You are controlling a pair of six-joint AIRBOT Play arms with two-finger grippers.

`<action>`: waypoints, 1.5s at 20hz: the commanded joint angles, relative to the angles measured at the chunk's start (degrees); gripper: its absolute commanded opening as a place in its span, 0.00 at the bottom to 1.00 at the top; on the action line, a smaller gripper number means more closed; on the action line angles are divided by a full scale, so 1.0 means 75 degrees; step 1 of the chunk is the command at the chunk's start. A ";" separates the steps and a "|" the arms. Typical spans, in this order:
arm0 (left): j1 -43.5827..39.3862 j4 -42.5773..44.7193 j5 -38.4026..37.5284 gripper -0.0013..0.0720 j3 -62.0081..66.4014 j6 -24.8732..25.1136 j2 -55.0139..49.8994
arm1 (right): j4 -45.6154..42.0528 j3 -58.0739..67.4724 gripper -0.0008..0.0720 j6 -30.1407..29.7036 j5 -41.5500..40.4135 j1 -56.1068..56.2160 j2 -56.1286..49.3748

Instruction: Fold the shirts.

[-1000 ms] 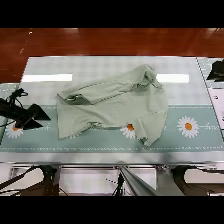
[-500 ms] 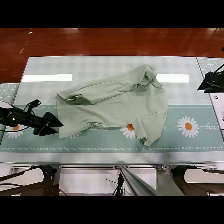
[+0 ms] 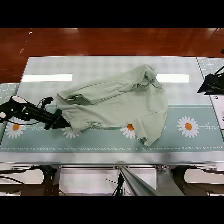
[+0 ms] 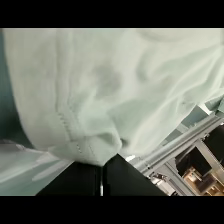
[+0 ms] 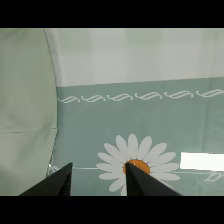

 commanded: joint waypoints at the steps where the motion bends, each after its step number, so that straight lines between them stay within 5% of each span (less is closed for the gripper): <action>1: -0.0050 -0.0172 -0.0446 0.05 0.0350 0.0294 0.0032 | 0.0353 -0.0650 0.60 0.0140 0.0055 -0.0216 0.0015; 5: -0.0052 -0.0248 -0.0452 0.05 0.0402 0.0321 0.0178 | 0.2862 -0.2946 0.70 -0.0469 -0.1122 -0.0076 0.0015; 16: -0.0052 -0.0662 -0.0592 0.05 0.0405 0.0644 0.0201 | 0.2608 -0.4721 0.69 0.0163 -0.4491 0.1585 -0.0044; 18: -0.0052 -0.1105 -0.0577 0.05 0.0466 0.1055 0.0204 | 0.2713 -0.4727 0.50 0.0595 -0.5021 0.2197 -0.0131; 20: -0.0047 -0.1102 -0.0565 0.05 0.0708 0.1055 0.0277 | 0.2780 -0.4578 0.09 0.0670 -0.5196 0.2661 -0.0119; 25: -0.0050 -0.1285 -0.0562 0.05 0.2346 0.1087 0.1451 | 0.2757 -0.2763 0.07 -0.0487 -0.4304 0.2652 0.1137; 30: -0.0082 -0.2189 0.0434 0.05 0.5604 0.1043 0.3931 | 0.2804 -0.0020 0.07 -0.1032 -0.5187 0.2623 0.3480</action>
